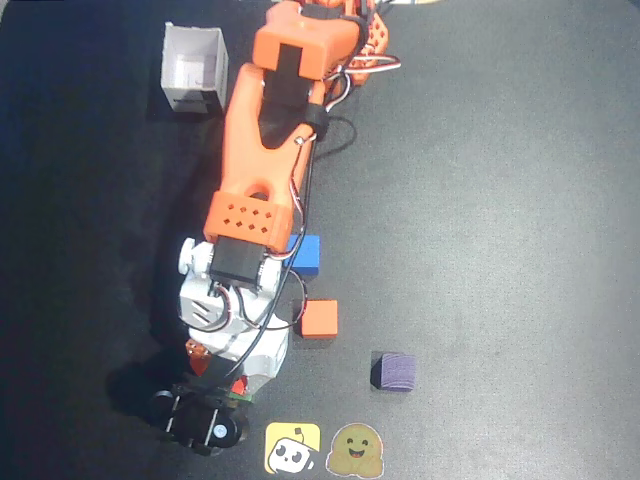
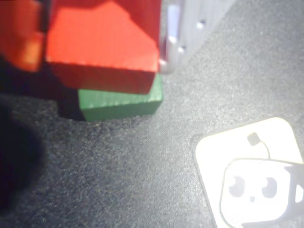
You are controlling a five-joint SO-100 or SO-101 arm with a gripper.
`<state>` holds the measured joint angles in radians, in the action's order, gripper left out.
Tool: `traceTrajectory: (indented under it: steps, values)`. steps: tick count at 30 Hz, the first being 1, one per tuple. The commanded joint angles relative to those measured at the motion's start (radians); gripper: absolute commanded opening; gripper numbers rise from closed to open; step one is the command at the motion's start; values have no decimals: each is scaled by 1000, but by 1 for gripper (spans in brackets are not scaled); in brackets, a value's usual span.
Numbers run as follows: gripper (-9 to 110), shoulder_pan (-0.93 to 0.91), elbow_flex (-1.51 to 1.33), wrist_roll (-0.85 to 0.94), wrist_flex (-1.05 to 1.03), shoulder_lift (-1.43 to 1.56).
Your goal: Put the red cube on top of the green cube.
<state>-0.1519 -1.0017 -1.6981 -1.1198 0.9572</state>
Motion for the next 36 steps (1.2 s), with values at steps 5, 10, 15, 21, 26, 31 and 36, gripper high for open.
traceTrajectory:
  steps: [5, 10, 15, 21, 26, 31, 36]
  values:
    - [22, 9, 41, -18, 15, 12]
    - [24, 15, 41, -35, 15, 12]
    - [24, 20, 41, -44, 15, 12]
    - [24, 23, 38, -49, 15, 17]
    - [24, 23, 32, -49, 15, 29]
    - [24, 25, 20, -48, 12, 58]
    - [24, 25, -5, -48, 12, 97]
